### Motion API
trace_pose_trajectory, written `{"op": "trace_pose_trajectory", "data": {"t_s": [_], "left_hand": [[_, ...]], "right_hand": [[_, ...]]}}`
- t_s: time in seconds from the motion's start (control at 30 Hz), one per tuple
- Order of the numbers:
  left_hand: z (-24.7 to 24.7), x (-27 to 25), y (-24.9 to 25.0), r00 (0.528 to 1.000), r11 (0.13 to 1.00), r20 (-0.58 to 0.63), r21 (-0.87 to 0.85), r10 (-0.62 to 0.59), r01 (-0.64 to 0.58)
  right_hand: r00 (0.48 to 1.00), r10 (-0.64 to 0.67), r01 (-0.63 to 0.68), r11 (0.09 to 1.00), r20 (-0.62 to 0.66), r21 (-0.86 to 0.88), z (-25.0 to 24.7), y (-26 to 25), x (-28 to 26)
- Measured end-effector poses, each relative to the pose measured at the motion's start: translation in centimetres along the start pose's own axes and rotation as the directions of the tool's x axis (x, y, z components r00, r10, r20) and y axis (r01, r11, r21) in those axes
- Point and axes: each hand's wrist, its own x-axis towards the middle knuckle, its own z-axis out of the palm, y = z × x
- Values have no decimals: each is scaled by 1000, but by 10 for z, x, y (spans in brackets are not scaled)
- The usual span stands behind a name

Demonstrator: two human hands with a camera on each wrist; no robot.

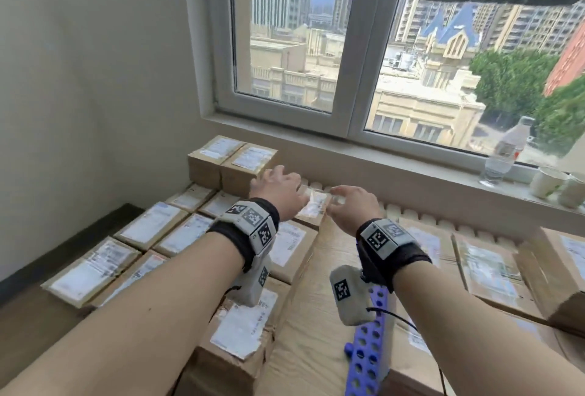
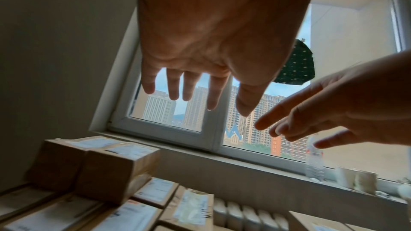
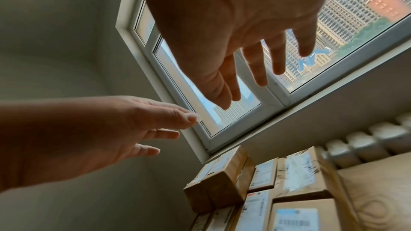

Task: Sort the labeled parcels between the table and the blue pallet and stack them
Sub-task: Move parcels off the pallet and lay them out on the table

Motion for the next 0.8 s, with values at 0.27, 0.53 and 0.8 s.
{"op": "trace_pose_trajectory", "data": {"t_s": [0.27,0.53,0.8], "left_hand": [[-2,40,-85,997,997,-3,3,-73,73],[-9,99,-155,989,989,29,11,-147,146],[6,166,-209,984,991,117,15,-137,136]], "right_hand": [[997,-80,79,997,24,23,44,-65,51],[992,-106,101,992,65,77,76,-112,123],[994,4,-11,998,106,68,108,-130,173]]}}
